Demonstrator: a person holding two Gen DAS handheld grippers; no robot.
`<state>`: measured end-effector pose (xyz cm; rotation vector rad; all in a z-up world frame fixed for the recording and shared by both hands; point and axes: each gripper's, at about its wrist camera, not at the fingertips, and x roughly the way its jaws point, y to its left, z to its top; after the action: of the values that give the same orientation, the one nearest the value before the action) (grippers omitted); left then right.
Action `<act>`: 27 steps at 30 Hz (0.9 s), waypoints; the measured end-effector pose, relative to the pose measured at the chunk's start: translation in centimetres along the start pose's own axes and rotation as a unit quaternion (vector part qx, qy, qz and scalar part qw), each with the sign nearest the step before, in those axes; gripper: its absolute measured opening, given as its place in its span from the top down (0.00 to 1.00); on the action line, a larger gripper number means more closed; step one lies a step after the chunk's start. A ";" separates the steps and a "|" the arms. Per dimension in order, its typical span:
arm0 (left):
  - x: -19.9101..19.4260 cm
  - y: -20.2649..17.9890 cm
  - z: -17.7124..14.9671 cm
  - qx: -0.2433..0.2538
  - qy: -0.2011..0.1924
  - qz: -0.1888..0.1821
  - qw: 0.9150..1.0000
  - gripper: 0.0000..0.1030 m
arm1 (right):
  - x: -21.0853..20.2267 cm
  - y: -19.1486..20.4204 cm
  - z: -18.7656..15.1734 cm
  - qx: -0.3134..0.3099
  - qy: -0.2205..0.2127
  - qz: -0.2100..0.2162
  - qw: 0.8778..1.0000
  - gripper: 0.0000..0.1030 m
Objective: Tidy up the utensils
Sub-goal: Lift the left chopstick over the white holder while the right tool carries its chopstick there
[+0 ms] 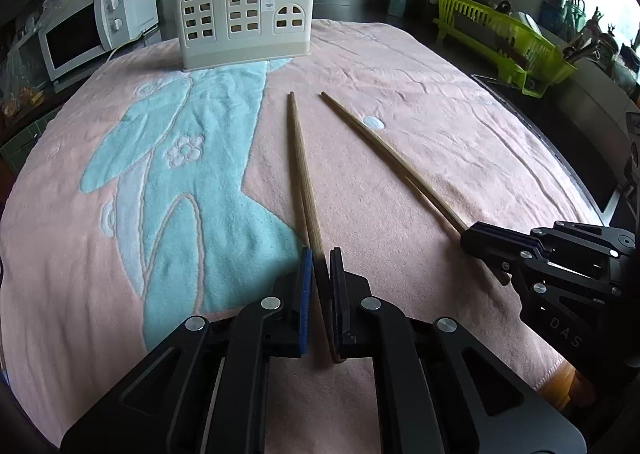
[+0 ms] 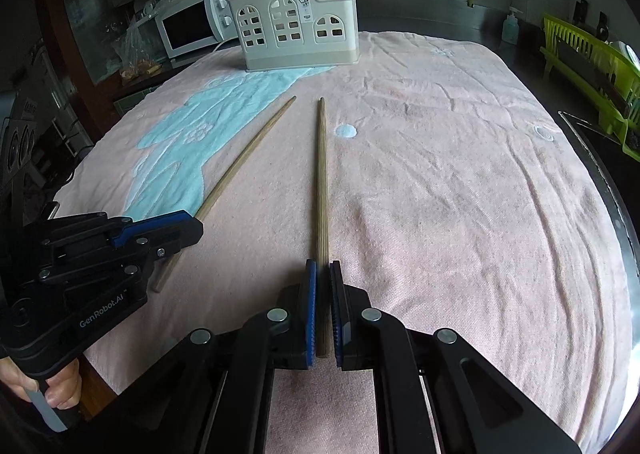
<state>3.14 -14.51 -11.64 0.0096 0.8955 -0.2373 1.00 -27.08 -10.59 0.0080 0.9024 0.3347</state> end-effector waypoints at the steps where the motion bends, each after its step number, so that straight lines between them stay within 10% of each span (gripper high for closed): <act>1: -0.4 0.5 0.2 -0.004 -0.006 -0.002 1.000 0.94 | -0.4 0.1 0.2 -0.002 -0.005 -0.001 1.000 0.94; 14: -6.6 5.6 6.1 -0.037 -0.141 -0.052 0.988 0.95 | -7.2 1.5 8.1 -0.030 -0.124 0.006 0.992 0.94; 27: -8.4 8.3 15.3 -0.009 -0.184 -0.050 0.982 0.95 | -9.5 0.2 21.1 -0.045 -0.149 0.037 0.987 0.94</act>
<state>11.64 -6.43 3.68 -0.0944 0.5292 -0.3121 11.77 -26.79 9.88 0.0074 0.5917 0.4311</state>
